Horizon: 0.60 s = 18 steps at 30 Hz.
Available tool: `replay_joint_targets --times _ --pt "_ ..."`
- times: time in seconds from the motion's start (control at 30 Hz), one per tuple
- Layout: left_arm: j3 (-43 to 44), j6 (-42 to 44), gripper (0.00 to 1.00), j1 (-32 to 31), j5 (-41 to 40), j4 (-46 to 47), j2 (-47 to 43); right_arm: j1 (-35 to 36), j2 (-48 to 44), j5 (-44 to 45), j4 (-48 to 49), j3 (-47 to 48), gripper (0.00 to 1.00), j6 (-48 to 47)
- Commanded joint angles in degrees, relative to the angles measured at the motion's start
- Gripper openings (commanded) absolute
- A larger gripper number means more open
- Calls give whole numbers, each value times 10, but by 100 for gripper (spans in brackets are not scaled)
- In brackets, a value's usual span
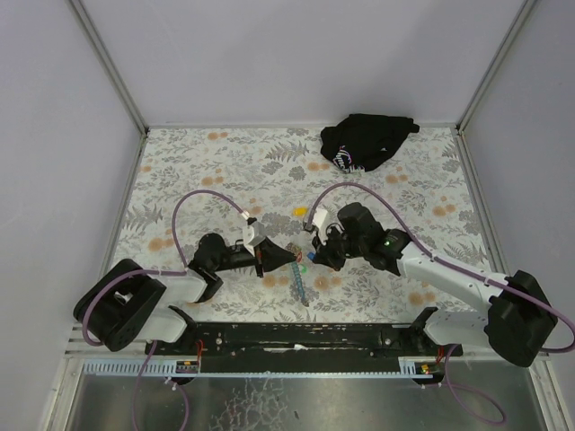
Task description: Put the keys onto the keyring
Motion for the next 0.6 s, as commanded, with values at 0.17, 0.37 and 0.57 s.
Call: replay_joint_targets --times 0.17,0.37,0.57 --pt "23 30 0 1 20 -5 -7 55 39 228 -71 84 0 -52" --pt "21 27 0 1 10 -1 -2 66 77 402 -129 138 0 -3" --pt "18 23 0 1 3 8 -1 67 86 308 -159 160 0 -23"
